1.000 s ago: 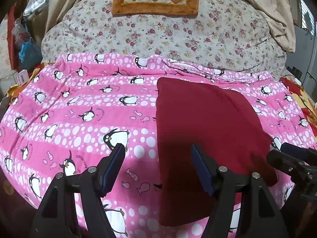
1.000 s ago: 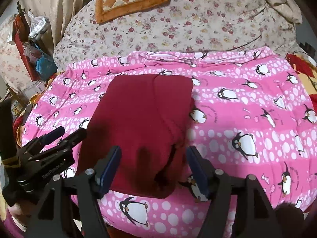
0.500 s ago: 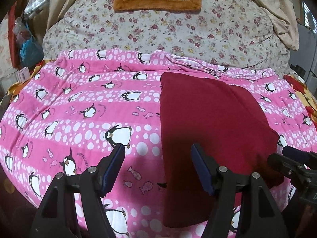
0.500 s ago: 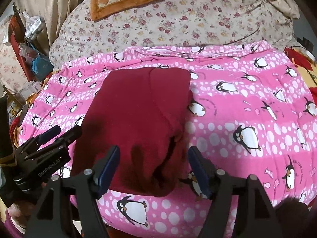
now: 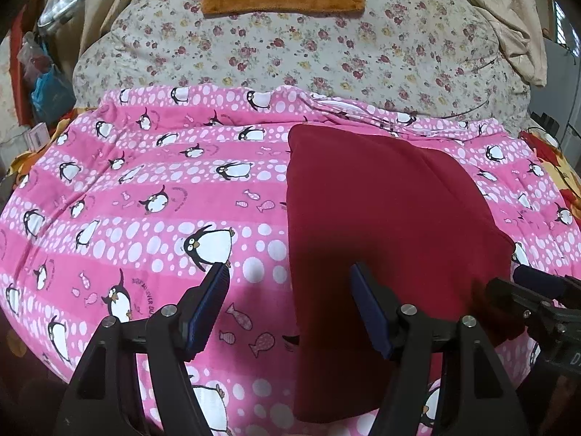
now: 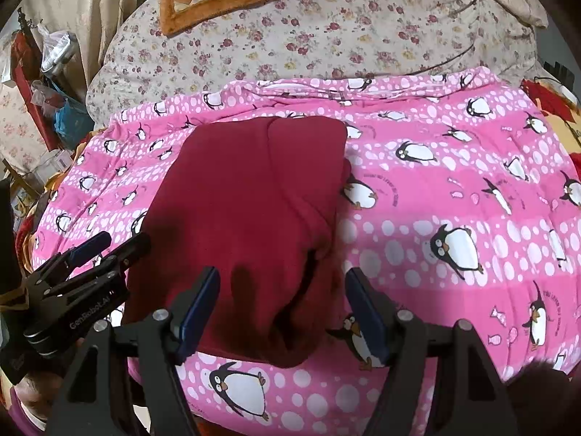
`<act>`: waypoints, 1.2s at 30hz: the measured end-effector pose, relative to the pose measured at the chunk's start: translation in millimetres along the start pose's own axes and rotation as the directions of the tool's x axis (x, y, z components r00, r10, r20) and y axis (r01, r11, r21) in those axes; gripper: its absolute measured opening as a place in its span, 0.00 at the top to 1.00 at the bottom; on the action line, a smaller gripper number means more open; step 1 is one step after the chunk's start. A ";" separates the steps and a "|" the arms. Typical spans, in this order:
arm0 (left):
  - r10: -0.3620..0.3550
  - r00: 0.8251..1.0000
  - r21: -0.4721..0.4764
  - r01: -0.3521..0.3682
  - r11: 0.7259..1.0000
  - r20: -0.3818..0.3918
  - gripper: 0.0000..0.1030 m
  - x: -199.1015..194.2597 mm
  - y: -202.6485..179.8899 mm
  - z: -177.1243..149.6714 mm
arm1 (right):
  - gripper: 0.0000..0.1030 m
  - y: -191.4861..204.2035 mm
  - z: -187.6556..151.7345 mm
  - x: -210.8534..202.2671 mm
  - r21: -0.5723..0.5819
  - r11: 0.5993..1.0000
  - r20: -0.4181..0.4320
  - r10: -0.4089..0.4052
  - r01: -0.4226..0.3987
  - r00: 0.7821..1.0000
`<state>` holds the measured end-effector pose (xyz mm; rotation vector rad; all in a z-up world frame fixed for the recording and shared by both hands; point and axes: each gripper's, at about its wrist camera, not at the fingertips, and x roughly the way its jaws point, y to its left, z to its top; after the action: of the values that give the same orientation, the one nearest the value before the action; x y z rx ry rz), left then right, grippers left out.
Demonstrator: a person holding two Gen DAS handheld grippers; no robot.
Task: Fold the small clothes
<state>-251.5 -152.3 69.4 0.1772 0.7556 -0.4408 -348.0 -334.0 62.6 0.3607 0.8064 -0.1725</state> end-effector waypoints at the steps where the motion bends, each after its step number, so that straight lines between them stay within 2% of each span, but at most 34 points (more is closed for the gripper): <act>1: 0.000 1.000 0.000 0.000 1.000 0.000 0.53 0.2 0.0 0.1 | 0.27 1.0 -0.1 0.2 0.000 1.000 -0.001 0.000 0.000 1.000; 36: 0.001 1.000 0.002 -0.001 1.000 -0.001 0.53 1.1 0.2 0.7 | 0.27 0.5 -0.4 11.6 0.000 1.000 -0.024 0.007 -0.007 1.000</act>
<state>-250.3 -152.7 69.1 0.1793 0.7556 -0.4407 -340.2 -333.6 54.0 0.3661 0.8287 -0.1619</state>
